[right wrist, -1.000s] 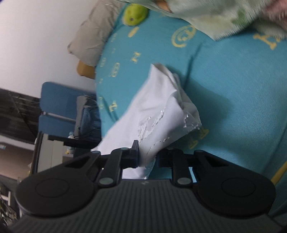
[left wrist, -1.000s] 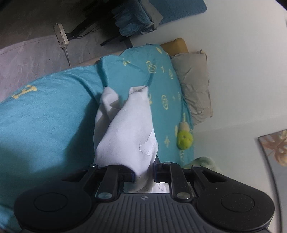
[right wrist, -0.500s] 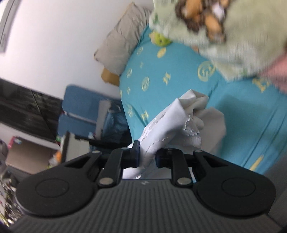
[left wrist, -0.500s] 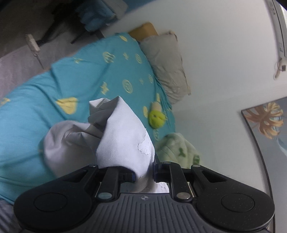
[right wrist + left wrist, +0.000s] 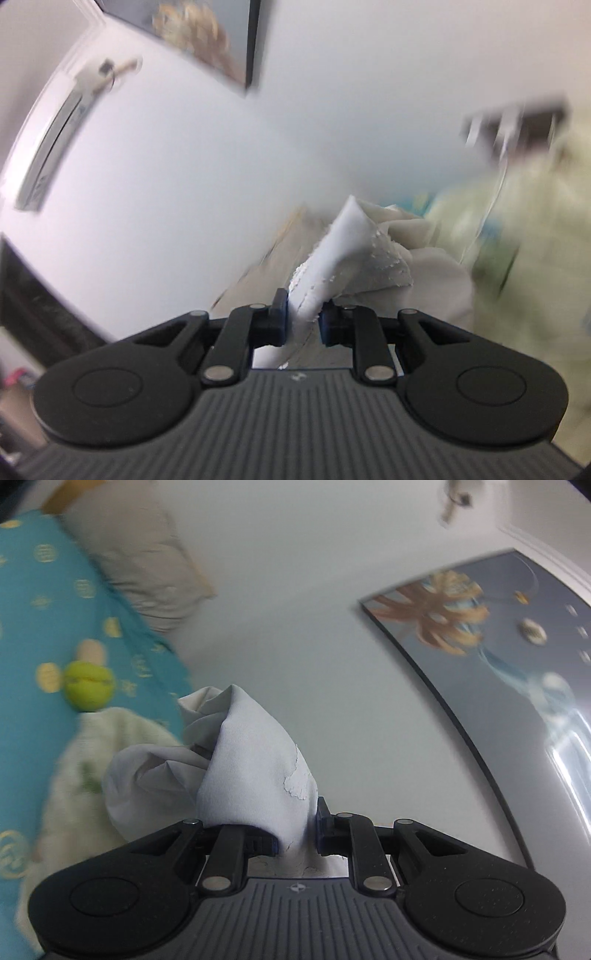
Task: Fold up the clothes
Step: 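Carry the folded shirt with both grippers onto the green blanket, then release the folded shirt with both grippers and withdraw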
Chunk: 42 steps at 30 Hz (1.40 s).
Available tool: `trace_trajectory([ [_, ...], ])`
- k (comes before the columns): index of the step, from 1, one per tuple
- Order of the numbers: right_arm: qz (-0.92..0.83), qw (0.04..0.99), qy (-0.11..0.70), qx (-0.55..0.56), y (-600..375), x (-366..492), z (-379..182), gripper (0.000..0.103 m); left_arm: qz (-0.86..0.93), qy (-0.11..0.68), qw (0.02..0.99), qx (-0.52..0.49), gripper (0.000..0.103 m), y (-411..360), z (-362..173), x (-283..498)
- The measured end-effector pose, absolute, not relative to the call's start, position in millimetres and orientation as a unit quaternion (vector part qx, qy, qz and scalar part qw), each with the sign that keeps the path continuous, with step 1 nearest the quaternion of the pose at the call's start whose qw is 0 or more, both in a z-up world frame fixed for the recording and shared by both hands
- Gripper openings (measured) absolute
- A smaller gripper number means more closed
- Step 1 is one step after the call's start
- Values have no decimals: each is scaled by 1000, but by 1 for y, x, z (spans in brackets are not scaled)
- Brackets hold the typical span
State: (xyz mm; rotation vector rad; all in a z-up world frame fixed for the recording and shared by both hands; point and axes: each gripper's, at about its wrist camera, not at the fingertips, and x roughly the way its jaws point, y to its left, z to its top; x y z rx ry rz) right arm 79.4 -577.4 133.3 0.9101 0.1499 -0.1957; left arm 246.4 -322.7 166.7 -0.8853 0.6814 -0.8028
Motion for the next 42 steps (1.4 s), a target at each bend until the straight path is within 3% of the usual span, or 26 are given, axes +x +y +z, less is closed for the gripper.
trace_trajectory([
  [5,-157,904,63,393,-605,60,90,20,-407,326,774,-358,18,-393,93,246],
  [10,-189,893,100,395,-606,11,16,19,-416,382,768,-302,18,-384,7,219],
  [18,-205,872,145,421,-588,-43,-47,16,-410,372,807,-204,23,-364,-40,183],
  [20,-211,866,162,423,-585,-44,-52,16,-397,366,820,-191,33,-362,-37,184],
  [23,-241,857,195,412,-579,-48,-44,17,-377,359,838,-160,55,-356,-21,180],
  [25,-248,854,203,410,-575,-55,-33,18,-368,352,850,-135,76,-350,0,173],
  [30,-244,877,191,367,-549,-81,12,18,-366,296,878,-91,98,-326,59,139],
  [37,-212,928,151,267,-479,-126,85,19,-370,180,911,-34,103,-283,138,47],
  [39,-202,941,139,235,-458,-140,100,25,-360,156,920,-13,103,-271,151,22],
  [40,-194,947,127,222,-448,-148,106,45,-356,144,923,-4,103,-263,156,7],
  [41,-184,954,114,209,-438,-156,111,77,-357,133,925,6,103,-254,162,-11],
  [42,-177,959,96,198,-429,-163,116,93,-357,123,926,15,103,-249,165,-23],
])
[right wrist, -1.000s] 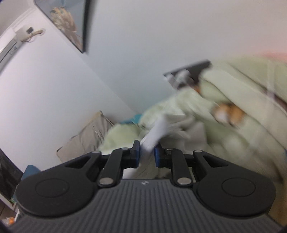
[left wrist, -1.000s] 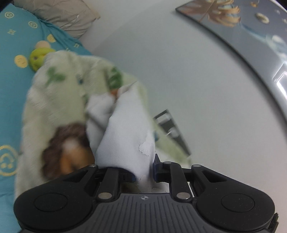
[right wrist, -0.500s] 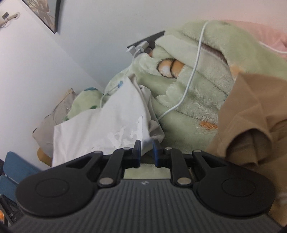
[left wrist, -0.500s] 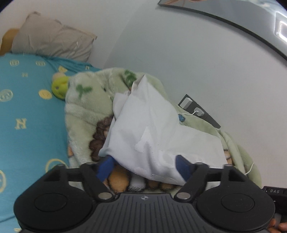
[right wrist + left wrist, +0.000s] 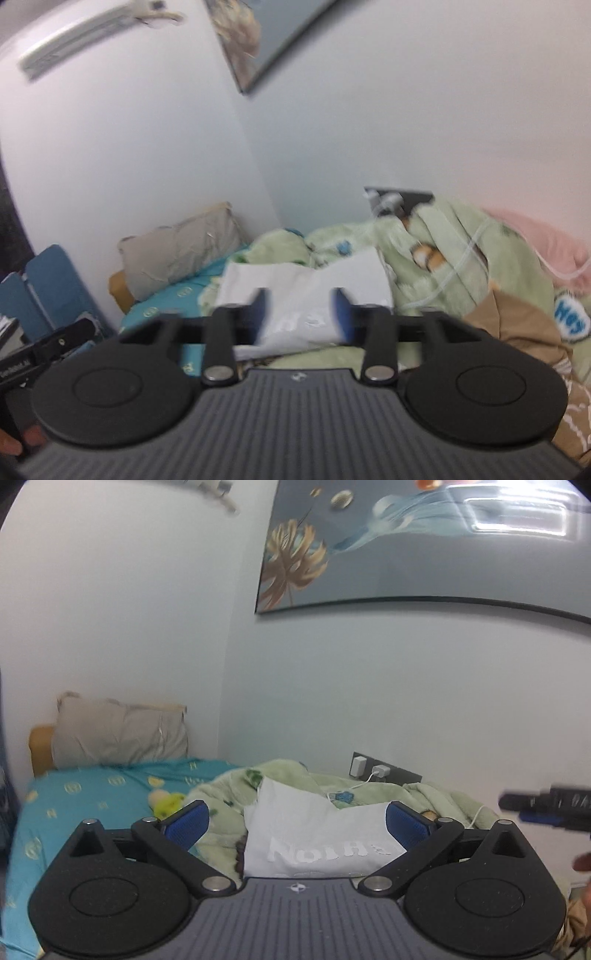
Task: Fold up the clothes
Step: 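Release the folded shirt with both grippers and withdraw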
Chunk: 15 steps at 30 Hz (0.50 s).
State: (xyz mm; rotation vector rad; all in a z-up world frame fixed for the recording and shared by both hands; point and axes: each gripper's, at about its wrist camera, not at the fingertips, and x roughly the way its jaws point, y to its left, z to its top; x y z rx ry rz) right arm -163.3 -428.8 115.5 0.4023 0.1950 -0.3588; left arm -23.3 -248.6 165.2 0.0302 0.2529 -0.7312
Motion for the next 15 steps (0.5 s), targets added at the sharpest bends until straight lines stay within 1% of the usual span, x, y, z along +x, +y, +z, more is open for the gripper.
trace_trajectory([
  [1,-170,964,77,189,-419,-171,119,103,-357,114,927,23,103,-244,168,-36],
  [7,-156,977,60,134,-372,-193,124,103,-358,73,930,43,103,-224,171,-92],
  [15,-157,980,56,109,-339,-198,105,103,-358,57,932,27,103,-210,154,-118],
])
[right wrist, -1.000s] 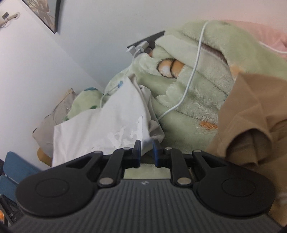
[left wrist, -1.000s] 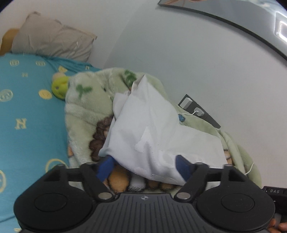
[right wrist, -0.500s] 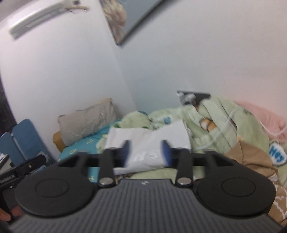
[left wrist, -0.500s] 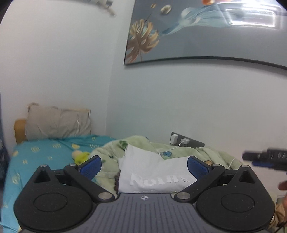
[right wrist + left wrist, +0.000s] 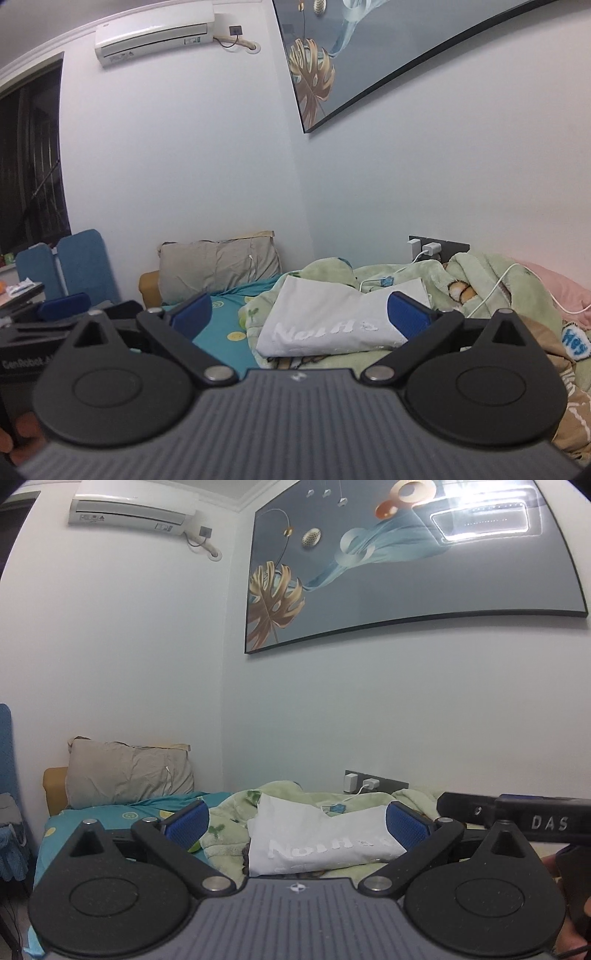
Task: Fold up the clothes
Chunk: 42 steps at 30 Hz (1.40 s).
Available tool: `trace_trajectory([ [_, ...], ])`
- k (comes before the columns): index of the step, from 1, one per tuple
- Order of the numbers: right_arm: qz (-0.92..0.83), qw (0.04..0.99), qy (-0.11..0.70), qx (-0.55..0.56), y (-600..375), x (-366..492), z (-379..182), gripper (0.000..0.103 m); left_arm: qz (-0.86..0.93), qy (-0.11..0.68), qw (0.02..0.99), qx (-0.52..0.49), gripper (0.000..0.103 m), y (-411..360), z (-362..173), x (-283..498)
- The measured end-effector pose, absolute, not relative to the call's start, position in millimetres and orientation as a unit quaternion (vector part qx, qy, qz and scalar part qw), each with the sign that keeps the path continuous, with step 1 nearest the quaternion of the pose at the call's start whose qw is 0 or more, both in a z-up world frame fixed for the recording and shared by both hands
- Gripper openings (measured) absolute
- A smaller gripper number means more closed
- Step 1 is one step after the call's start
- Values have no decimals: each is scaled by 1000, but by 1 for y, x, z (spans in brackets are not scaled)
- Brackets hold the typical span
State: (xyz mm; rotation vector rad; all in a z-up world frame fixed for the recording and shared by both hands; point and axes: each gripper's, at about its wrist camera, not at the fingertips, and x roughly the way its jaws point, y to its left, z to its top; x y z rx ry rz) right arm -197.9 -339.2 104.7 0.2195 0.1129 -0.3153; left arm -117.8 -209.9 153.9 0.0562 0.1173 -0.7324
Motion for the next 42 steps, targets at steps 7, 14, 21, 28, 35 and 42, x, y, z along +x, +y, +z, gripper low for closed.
trace_trajectory([
  [7,-190,977,47,82,-318,-195,81,103,-351,49,935,22,103,-203,127,-118],
  [14,-215,974,51,51,-304,-181,60,103,-340,62,939,9,103,-197,105,-100],
  [21,-219,973,55,49,-303,-176,51,103,-327,62,943,9,103,-190,98,-98],
  [28,-215,973,61,50,-303,-178,48,103,-312,57,948,10,103,-183,101,-104],
  [35,-213,974,60,41,-297,-181,50,103,-300,58,952,7,103,-175,101,-109],
  [42,-208,975,64,44,-296,-182,50,103,-295,59,954,7,103,-167,100,-114],
])
